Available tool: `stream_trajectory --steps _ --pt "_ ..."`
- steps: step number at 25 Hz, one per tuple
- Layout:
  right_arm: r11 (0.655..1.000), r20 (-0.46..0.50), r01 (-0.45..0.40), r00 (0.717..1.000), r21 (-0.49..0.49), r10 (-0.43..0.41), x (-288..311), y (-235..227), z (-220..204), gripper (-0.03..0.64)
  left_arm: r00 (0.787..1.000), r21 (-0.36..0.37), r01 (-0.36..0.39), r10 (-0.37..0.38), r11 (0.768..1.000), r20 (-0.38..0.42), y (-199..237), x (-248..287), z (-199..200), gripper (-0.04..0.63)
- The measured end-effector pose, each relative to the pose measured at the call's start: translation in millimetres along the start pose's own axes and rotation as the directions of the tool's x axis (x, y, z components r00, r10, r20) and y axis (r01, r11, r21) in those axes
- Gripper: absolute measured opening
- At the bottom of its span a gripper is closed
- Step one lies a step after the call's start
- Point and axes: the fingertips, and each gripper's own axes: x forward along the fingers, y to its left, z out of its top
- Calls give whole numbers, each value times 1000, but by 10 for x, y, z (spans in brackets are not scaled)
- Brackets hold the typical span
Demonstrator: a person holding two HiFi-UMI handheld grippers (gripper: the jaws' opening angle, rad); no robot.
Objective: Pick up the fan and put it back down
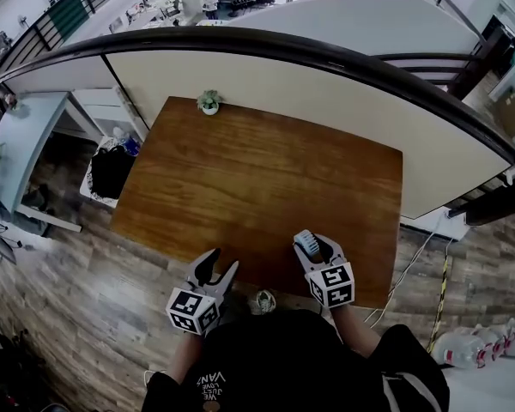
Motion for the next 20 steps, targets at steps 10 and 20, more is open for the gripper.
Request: stream_trajectory --steps 10,20 --pt "999 36 40 999 2 -40 559 -147 559 190 997 9 68 -68 998 -23 575 334 268 202" --pt "989 44 142 989 51 -144 1179 -295 1087 190 984 22 170 -168 985 -64 1366 710 653 202"
